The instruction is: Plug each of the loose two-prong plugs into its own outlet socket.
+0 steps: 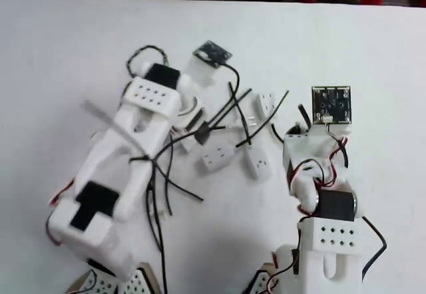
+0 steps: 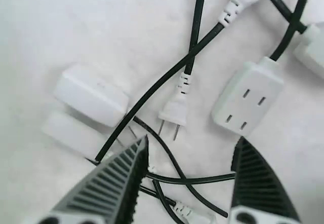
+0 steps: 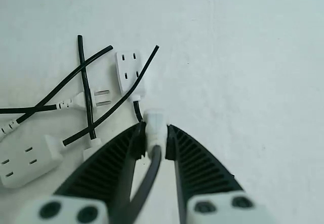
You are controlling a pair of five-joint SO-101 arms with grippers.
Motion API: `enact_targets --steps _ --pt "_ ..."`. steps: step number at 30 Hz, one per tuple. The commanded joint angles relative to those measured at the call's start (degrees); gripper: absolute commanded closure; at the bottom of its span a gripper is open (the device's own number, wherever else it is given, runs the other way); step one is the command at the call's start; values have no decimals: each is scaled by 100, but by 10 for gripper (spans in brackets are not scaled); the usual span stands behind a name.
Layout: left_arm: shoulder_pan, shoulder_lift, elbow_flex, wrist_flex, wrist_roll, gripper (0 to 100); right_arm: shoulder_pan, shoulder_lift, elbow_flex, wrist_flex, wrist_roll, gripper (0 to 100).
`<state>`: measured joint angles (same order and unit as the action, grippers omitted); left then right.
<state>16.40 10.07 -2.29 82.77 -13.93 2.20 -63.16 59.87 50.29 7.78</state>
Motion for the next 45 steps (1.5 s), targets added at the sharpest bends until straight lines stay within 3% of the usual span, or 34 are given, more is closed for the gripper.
enact_targets --steps 1,9,13,17,22,31,40,45 --pt "-127 -1499 -70 308 -141 764 -356 -40 -290 57 -35 981" --pt "-1332 -3486 1855 70 -141 766 -1824 -31 -396 462 -44 981" --pt "-2229 -4514 3253 -536 -167 763 -2413 13 -396 426 -44 981" --pt "-2695 -5455 4607 -1108 -167 762 -3204 31 -281 400 -44 981" --pt "-2958 -6246 6031 -1767 -167 762 -3996 31 466 -558 -44 981" --pt "-3187 -6501 7569 -3323 -158 762 -4031 286 598 -1015 -79 981" --pt "-3196 -6501 7675 -3429 -167 762 -3565 3301 -1477 -365 -88 981" --pt "-3196 -6501 7684 -3429 -167 762 -3424 4075 -1987 48 -88 981"
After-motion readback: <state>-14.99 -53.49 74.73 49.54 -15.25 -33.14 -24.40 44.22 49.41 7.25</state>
